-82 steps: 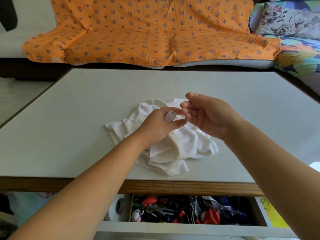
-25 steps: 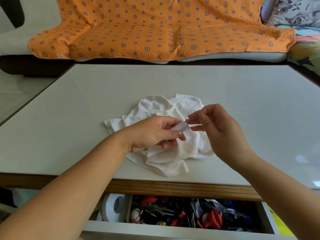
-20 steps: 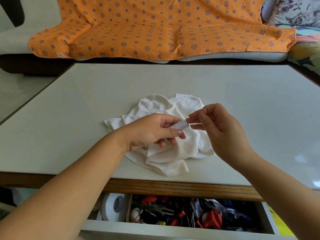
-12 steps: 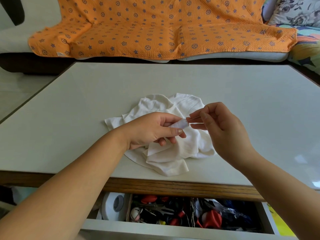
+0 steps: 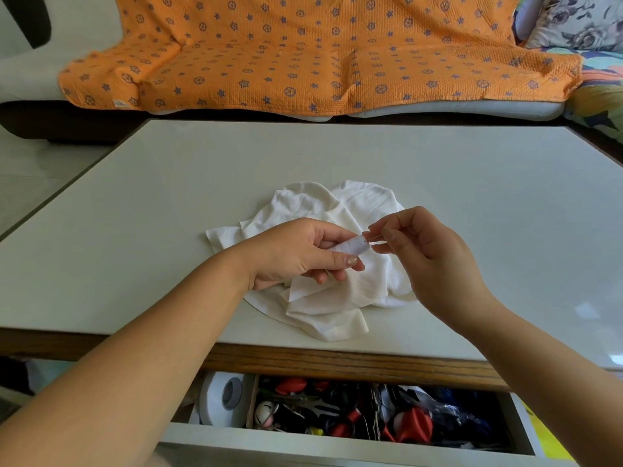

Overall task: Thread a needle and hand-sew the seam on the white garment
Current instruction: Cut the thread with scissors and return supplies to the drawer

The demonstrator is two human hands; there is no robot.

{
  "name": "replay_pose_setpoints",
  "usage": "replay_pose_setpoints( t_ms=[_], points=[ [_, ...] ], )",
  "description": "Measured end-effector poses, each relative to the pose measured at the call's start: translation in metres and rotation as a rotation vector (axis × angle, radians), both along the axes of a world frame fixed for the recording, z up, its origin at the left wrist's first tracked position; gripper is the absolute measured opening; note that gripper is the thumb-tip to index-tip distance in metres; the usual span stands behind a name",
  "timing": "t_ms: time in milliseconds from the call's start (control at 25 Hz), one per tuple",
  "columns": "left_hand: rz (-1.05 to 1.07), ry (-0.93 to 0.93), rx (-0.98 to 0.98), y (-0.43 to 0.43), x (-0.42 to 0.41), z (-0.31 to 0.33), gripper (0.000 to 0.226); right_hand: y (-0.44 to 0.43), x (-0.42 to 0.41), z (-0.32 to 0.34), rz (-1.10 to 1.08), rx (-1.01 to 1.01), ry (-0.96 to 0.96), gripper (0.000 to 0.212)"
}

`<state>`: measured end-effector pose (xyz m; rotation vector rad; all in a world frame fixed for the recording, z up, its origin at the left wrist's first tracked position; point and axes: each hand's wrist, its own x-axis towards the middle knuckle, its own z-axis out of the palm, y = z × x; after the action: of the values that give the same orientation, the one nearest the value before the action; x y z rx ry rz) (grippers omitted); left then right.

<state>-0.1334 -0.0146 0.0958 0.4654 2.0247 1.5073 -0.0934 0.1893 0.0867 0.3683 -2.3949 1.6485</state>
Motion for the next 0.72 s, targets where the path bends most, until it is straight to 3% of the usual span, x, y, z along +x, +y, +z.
replay_pose_setpoints(
  t_ms=[720],
  points=[
    [0.002, -0.051, -0.014, 0.004, 0.005, 0.001, 0.029, -0.004, 0.001, -0.011, -0.002, -0.062, -0.117, 0.016]
  ],
)
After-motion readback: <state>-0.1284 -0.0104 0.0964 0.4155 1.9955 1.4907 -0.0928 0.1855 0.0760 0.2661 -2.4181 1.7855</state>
